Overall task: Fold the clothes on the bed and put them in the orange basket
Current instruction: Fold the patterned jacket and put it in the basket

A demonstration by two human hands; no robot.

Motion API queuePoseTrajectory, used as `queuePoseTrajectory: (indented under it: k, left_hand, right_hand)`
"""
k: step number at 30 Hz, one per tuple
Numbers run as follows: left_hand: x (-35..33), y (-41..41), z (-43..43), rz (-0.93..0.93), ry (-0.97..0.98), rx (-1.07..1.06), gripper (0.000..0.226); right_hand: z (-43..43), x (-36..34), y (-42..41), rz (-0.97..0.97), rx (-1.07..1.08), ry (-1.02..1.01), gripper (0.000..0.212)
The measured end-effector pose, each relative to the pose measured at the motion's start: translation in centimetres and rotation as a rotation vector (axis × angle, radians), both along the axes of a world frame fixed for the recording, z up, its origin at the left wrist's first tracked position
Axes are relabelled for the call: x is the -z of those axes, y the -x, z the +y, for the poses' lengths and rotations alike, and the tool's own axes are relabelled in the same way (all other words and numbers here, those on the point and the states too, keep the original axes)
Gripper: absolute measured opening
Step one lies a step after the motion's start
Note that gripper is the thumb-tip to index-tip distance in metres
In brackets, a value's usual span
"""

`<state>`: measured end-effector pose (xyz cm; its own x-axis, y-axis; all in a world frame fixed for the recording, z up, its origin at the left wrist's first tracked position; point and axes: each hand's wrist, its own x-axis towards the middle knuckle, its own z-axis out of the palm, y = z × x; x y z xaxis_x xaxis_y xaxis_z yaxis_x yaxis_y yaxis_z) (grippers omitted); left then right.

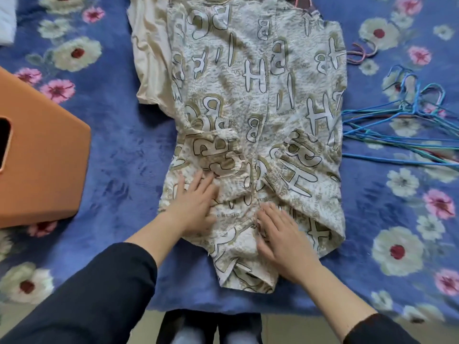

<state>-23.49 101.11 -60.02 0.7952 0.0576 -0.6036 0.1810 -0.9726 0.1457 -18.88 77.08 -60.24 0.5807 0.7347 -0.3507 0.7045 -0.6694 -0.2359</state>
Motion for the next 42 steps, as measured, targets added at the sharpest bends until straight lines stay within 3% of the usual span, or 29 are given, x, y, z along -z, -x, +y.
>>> queuePoseTrajectory:
  k: [2,4,6,10,13,17,20,23,27,30,32,35,37,39,42]
  left_hand:
    - [0.2,0.2,-0.1,-0.128,0.003,-0.138,0.07]
    - [0.7,0.8,0.2,-0.019,-0.06,-0.142,0.071]
    - [1.3,2.1,0.3,0.041,-0.123,-0.06,0.072]
    - [0.8,5.7,-1.2,-0.208,-0.024,0.144,0.074]
    - [1.3,9.1,-2.5,-0.199,-0.027,0.383,0.096]
    - [2.6,9.7,-3.3,-0.147,-0.184,0.183,0.113]
    - [2.7,8.4,-2.4,-0.198,-0.211,0.137,0.087]
    - [2.1,8.0,-1.3,-0.449,-0.172,0.174,0.046]
    - [0.5,7.1,0.1,-0.545,-0.199,0.254,0.032]
    - [0.3,6.2,1.8,-0.432,-0.183,0.256,0.017]
    - [-0.3,5.4,2.2,-0.226,-0.14,0.271,0.017]
    - [-2.2,4.0,1.7,0.125,-0.079,0.315,0.019]
    - [-3.6,3.9,0.9,0.124,-0.017,0.377,0.011]
    - [-4.8,4.6,0.4,0.208,0.094,0.32,0.016]
    - [-5.6,6.4,-0.8,0.519,0.25,0.101,0.016]
  right_hand:
    - [-0.9,-0.1,-1.1,-0.018,0.048,0.01,0.064]
    - [-2.1,0.2,-2.5,0.0,0.119,0.066,0.073]
    - [-3.4,0.7,-3.2,0.012,0.09,0.17,0.076]
    - [-6.6,0.1,-2.5,-0.081,-0.056,0.123,0.07]
    - [-9.0,0.4,-0.9,-0.056,-0.217,0.067,0.085]
    - [-9.8,1.9,-0.5,-0.089,-0.285,0.163,0.106]
    - [-8.3,2.6,-0.9,-0.175,-0.245,0.098,0.086]
    - [-7.2,2.5,-1.7,-0.24,-0.189,-0.023,0.063]
    - [-6.3,1.2,-3.9,-0.228,-0.047,-0.02,0.031]
    - [-5.4,0.1,-5.2,-0.002,0.056,0.122,0.043]
    - [-4.8,-0.2,-5.6,0.166,0.134,0.201,0.028]
    - [-4.4,-1.0,-6.1,0.221,0.278,0.095,0.016]
    - [-4.5,-1.9,-6.3,0.34,0.337,0.063,0.022]
    - [-4.6,-3.1,-6.3,0.515,0.339,0.11,0.03]
    - [-5.1,-4.7,-5.1,0.745,0.221,0.367,0.028]
